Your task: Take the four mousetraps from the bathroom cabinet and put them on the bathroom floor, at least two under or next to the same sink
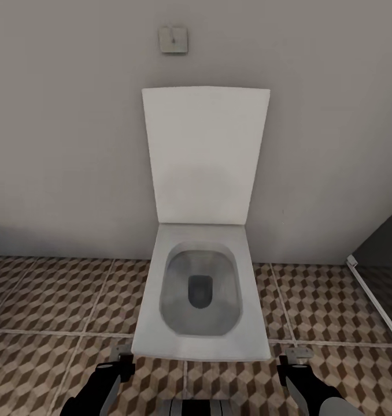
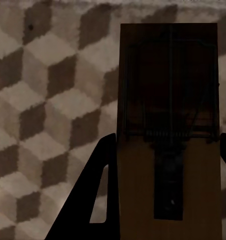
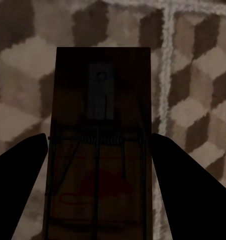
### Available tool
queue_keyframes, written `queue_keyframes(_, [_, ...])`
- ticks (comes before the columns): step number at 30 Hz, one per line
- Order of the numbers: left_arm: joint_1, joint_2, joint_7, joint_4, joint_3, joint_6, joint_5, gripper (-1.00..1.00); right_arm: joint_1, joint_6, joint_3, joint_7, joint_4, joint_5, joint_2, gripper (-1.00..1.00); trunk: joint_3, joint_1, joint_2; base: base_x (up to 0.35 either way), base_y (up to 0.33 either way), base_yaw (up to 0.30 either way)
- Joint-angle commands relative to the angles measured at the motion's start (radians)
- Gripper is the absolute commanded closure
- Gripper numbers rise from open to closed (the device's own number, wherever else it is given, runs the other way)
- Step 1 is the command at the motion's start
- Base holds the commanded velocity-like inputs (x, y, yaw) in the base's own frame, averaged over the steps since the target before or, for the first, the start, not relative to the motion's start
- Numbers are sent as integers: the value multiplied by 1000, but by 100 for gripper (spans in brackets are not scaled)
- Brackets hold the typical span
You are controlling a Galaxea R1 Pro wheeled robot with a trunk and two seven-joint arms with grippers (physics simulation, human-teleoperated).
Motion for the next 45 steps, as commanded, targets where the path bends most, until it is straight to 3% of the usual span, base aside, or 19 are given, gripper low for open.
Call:
queue_keyframes(1, [0, -1, -1, -2, 5, 5, -11, 100, 0, 7, -7, 0, -2, 10, 1, 100, -1, 0, 0, 0, 0, 0])
queue_keyframes(26, [0, 5, -4, -24, 7, 2, -11, 100, 1, -7, -9, -23, -8, 13, 6, 100, -1, 0, 0, 0, 0, -1])
queue_keyframes(45, [0, 5, -2, -24, 7, 2, -11, 100, 0, -17, -11, -85, -8, 10, 7, 100, -1, 0, 0, 0, 0, -108])
